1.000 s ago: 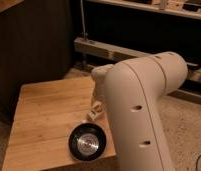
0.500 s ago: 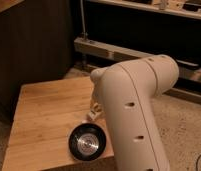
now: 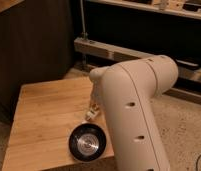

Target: Place the bottle in the ceramic bowl

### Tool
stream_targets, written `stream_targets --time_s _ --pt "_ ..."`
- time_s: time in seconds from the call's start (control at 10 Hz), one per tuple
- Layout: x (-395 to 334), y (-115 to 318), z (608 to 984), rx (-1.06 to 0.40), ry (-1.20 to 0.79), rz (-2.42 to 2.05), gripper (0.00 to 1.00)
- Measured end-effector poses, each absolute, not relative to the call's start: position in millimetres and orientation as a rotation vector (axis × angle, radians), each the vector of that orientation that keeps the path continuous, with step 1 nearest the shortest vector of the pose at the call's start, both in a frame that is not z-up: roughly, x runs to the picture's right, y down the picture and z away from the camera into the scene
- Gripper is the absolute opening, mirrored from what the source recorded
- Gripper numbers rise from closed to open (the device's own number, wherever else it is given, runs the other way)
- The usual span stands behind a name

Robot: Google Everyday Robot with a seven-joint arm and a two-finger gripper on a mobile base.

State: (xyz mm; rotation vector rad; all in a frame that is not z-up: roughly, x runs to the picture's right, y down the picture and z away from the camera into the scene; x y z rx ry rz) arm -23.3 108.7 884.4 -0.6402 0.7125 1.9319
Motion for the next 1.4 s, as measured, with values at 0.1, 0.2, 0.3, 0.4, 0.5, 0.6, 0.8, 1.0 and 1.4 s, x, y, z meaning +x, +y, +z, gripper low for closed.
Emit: stream_targets --time_s 0.1,0.2,0.3,0.4,0.5,0.6,0.8,1.0,1.4 --pt "-28 103 879 -0.639 0.685 1.914 0.04" --pt "-34 97 873 -0.638 0.657 1.896 0.0" --pt "-39 87 862 -0.631 0.616 1.879 0.0" --pt "-39 79 853 -0.623 0.592 1.873 0.0" --pt "-42 67 838 -0.611 0.551 1.864 0.0" --pt "-46 56 823 -0.603 0.513 1.854 0.0" --pt "-48 39 798 -0.582 0.445 1.833 0.0" --pt "-49 39 782 -0.561 0.417 1.792 0.0" --pt "-53 75 749 -0.579 0.427 1.726 0.0"
